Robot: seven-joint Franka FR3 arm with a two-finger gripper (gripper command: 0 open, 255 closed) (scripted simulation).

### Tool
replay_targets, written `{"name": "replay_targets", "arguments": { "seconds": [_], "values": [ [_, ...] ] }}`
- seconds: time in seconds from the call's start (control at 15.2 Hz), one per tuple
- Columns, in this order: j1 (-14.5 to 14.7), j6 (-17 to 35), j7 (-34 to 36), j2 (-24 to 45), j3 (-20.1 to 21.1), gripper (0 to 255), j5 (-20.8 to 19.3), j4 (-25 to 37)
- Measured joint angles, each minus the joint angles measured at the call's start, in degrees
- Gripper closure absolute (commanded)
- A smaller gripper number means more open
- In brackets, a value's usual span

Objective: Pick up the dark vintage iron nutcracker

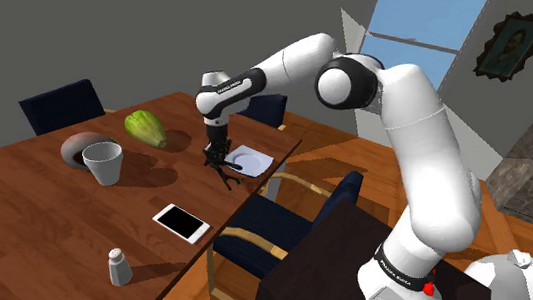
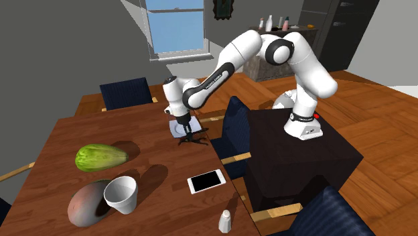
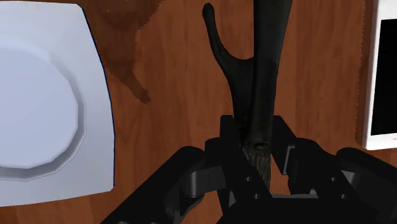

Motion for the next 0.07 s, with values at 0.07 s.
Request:
{"name": "replay_targets", "arguments": {
  "seconds": [0.07],
  "values": [
    [-0.02, -0.22, 0.00, -0.42, 0.00, 255, 0.00, -0.20]
  ]
}}
